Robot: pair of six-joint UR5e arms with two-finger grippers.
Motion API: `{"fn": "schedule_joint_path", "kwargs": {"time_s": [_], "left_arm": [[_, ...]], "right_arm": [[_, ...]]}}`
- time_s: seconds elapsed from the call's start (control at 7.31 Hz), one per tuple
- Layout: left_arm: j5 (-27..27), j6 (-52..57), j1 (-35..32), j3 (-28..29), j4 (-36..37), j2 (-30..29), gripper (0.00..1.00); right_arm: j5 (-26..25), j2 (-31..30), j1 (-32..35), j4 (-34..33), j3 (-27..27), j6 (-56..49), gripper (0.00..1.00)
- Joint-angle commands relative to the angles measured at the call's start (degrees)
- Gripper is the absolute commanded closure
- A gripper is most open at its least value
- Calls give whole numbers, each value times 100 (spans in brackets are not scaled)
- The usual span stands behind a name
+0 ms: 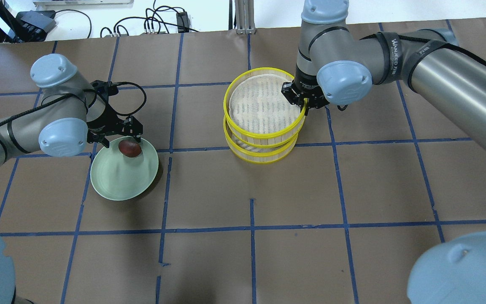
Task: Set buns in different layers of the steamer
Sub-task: 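Grasp the brown bun on the plate with the left gripper and lift it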
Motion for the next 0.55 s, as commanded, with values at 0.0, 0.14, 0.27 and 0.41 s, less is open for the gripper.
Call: {"fn": "schedule_joint_path", "kwargs": {"time_s": [0.0, 0.14, 0.27, 0.41], "left_arm": [[53, 70, -37, 17, 7, -115, 12], [54, 88, -29, 17, 7, -124, 12], [54, 97, -29, -18, 7, -124, 12], [62, 280, -29, -53, 7, -124, 12]], "right_arm": [[54, 3, 8, -5, 8, 16, 94], [54, 12, 8, 4, 16, 7, 94], [45, 12, 8, 4, 77, 7, 93], [45, 12, 8, -5, 148, -2, 93]]}}
